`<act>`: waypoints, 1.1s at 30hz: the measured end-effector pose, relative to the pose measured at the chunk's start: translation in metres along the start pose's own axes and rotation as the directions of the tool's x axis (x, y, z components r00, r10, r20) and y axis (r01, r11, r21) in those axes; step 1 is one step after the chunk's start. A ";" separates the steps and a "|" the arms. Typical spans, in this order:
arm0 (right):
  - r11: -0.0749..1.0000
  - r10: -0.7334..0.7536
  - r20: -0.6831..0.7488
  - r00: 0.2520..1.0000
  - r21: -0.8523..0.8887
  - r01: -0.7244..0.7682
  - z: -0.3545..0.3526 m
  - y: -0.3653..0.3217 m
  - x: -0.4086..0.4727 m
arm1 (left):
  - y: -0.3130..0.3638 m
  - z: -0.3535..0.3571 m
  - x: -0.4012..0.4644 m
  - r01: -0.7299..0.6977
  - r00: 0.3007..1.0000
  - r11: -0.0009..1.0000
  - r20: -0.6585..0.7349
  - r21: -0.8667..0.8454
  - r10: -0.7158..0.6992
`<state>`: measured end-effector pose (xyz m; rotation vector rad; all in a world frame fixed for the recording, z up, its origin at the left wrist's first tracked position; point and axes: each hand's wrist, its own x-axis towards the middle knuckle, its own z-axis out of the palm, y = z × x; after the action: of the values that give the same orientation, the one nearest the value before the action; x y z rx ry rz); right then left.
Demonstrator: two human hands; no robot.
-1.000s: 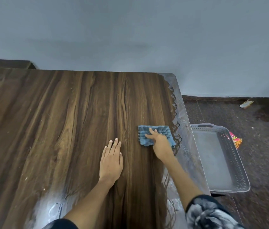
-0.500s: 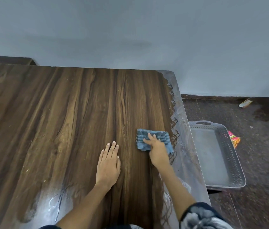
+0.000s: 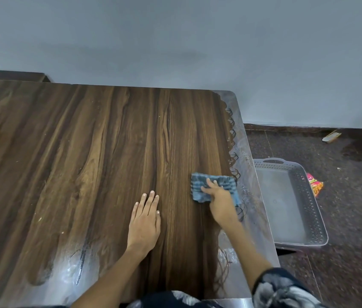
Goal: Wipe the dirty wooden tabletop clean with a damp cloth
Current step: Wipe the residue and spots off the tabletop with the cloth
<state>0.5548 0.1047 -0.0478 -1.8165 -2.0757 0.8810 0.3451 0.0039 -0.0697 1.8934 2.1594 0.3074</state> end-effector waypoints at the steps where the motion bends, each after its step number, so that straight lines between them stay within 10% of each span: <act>1: 1.000 -0.003 0.015 1.000 0.006 0.003 0.011 -0.010 -0.004 | 0.001 -0.001 -0.001 0.005 1.000 1.000 0.005 0.003 -0.005; 7: 0.933 -0.361 0.252 0.898 0.092 0.349 0.036 -0.004 -0.091 | 0.005 0.001 0.001 0.034 0.999 0.999 0.011 0.014 -0.034; 17: 0.992 -0.125 0.039 0.991 0.028 0.124 -0.003 0.008 -0.026 | 0.014 0.006 -0.006 0.076 0.995 0.995 -0.058 -0.069 -0.080; 26: 0.904 -0.426 0.269 0.864 0.084 0.419 0.022 0.015 -0.110 | 0.012 0.006 -0.019 0.051 0.997 0.996 -0.047 -0.076 -0.055; 33: 0.987 -0.151 0.096 0.984 0.073 0.144 0.005 0.021 -0.066 | 0.003 0.004 -0.042 -0.012 1.000 0.998 -0.022 -0.064 0.010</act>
<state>0.5817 0.0407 -0.0510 -1.5921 -2.1823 1.0069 0.3541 -0.0374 -0.0705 1.8759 2.1274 0.3968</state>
